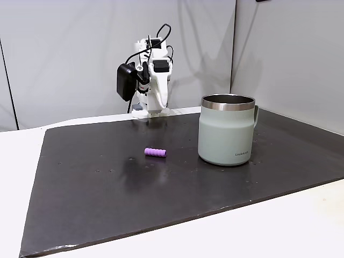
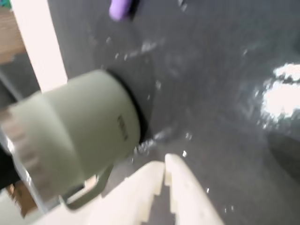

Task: Grasp a pengrip and put it in the cup.

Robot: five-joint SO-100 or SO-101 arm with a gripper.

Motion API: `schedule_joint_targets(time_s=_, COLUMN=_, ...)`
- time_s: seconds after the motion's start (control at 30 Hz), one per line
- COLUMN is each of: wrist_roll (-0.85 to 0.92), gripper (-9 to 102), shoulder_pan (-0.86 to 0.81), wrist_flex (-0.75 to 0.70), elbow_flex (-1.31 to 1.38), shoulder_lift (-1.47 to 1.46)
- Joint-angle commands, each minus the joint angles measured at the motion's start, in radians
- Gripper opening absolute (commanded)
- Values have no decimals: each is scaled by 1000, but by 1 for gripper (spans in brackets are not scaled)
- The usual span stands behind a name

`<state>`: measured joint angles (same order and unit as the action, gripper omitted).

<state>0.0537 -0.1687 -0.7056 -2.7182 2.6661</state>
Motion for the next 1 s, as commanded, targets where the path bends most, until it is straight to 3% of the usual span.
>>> schedule_joint_targets(time_s=0.0, wrist_roll=-2, gripper=0, shoulder_pan=-60, wrist_flex=77, elbow_flex=153, shoulder_lift=-225)
schedule_joint_targets(time_s=0.33, wrist_roll=-23, gripper=0, shoulder_pan=-192, wrist_flex=94, elbow_flex=561, shoulder_lift=-861)
schedule_joint_targets(time_s=0.77, wrist_roll=-21, gripper=6, shoulder_pan=-183, wrist_flex=83, elbow_flex=778, shoulder_lift=-1115)
schedule_joint_targets(time_s=0.97, wrist_roll=-80, gripper=14, shoulder_pan=-147, wrist_flex=-54, elbow_flex=928, shoulder_lift=-1150)
